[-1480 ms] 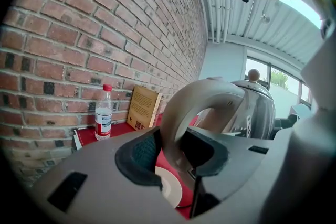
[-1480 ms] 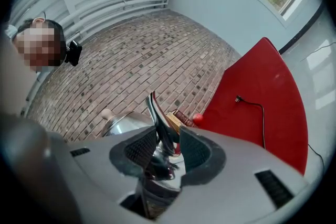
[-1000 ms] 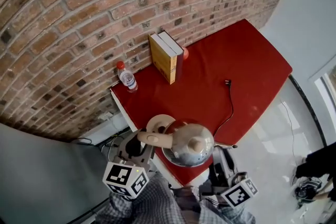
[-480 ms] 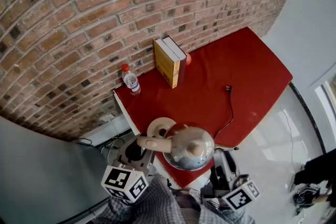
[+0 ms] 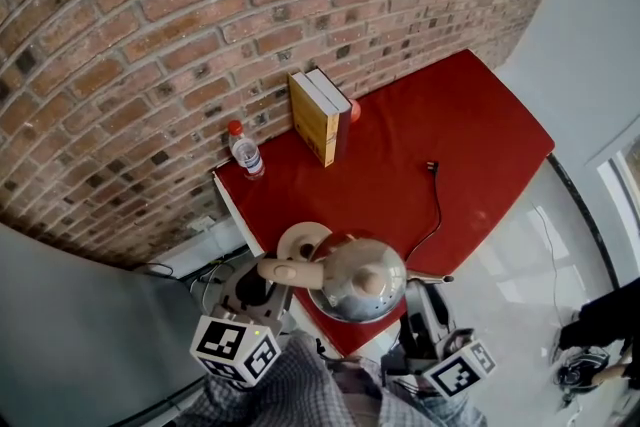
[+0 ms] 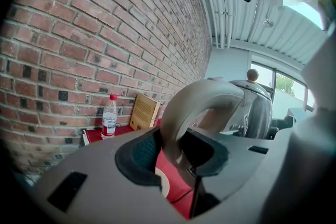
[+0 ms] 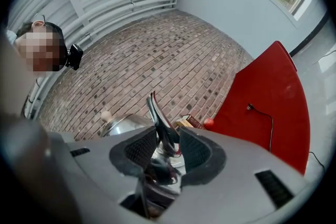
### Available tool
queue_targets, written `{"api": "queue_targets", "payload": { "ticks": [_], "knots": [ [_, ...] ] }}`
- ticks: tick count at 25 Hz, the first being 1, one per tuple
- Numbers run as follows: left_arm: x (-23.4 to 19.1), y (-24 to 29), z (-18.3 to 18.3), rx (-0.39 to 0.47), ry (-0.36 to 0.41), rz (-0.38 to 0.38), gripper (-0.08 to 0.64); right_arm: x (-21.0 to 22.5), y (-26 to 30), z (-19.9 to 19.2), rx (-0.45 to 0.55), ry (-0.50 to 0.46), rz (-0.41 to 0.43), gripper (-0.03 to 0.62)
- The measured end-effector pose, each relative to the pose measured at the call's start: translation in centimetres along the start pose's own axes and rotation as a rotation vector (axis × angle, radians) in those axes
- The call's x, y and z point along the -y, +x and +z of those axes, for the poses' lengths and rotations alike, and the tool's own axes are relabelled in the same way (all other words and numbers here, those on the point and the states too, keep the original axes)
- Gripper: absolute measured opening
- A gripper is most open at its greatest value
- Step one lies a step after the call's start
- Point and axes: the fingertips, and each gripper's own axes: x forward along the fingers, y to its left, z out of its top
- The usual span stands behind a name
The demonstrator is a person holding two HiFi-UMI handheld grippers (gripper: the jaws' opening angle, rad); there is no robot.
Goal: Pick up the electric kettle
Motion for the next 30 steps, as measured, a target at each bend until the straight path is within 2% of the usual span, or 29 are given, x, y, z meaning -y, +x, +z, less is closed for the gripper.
{"api": "queue_targets", "payload": {
  "ticks": [30],
  "knots": [
    [-0.21, -0.09, -0.83, -0.020, -0.020, -0.007, 0.126, 0.22, -0.14, -0.51, -0.005, 0.003, -0.021, 0.140]
  ]
}}
